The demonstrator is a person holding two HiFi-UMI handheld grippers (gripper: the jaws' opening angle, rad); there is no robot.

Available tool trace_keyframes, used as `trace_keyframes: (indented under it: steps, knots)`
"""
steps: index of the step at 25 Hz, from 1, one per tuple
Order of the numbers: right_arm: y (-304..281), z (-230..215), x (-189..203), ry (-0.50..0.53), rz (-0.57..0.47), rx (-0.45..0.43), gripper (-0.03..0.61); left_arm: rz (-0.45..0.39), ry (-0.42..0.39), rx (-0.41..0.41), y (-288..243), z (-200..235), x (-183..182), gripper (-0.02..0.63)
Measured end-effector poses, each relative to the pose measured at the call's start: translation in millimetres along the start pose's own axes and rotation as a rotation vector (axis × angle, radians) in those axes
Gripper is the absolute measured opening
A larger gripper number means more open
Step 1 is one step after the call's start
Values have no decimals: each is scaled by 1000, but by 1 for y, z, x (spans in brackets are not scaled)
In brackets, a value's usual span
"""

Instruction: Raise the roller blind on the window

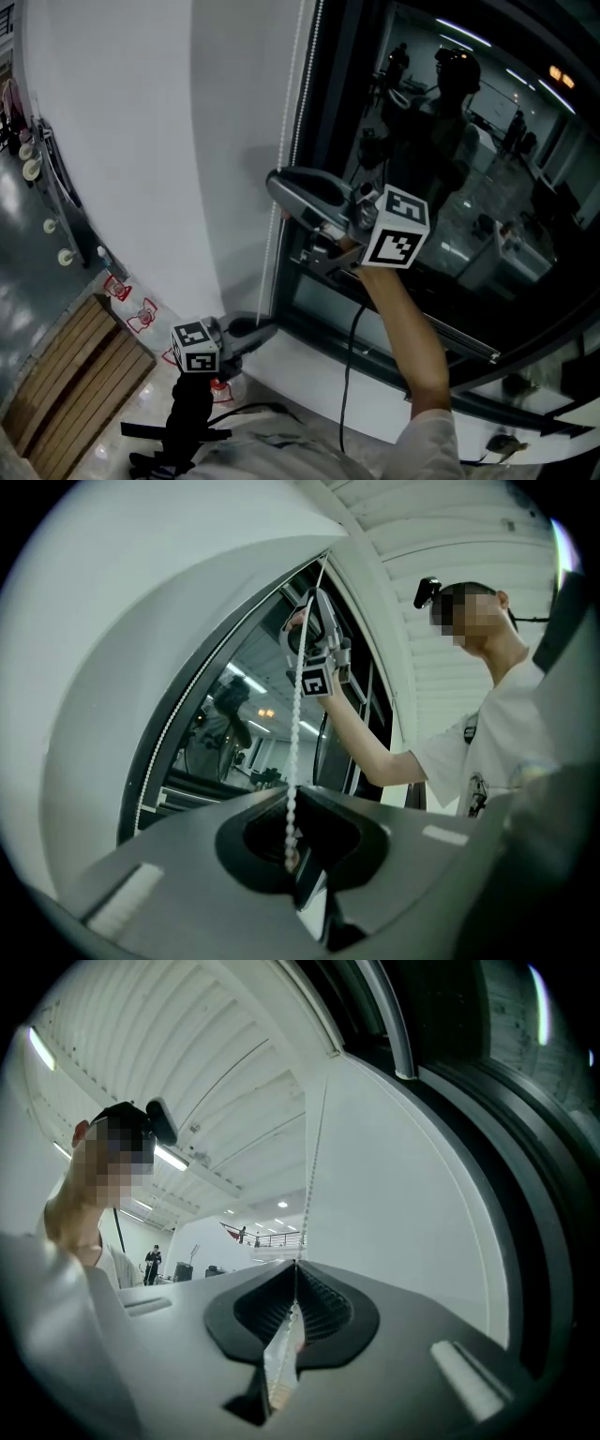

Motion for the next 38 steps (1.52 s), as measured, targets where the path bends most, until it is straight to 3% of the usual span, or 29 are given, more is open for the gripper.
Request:
trace_keyframes:
  steps: [22,34,38]
  knots:
    - [40,29,210,-255,386,68,9,12,34,-22,3,7,10,-2]
    - [48,32,242,-303,420,79,9,38,73,-41,8,14,25,-2]
    - [51,31,256,-321,440,86,9,92,78,-54,9,18,36,-2]
Point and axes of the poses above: the fingertips, and each gripper's own axes: y backward along the fingers, z to its left, x out of its underside, the point moved 7 cm from there along y, backward along the fingers, and after that the axes turned 4 degrees about -x, right-handed, at the moved point
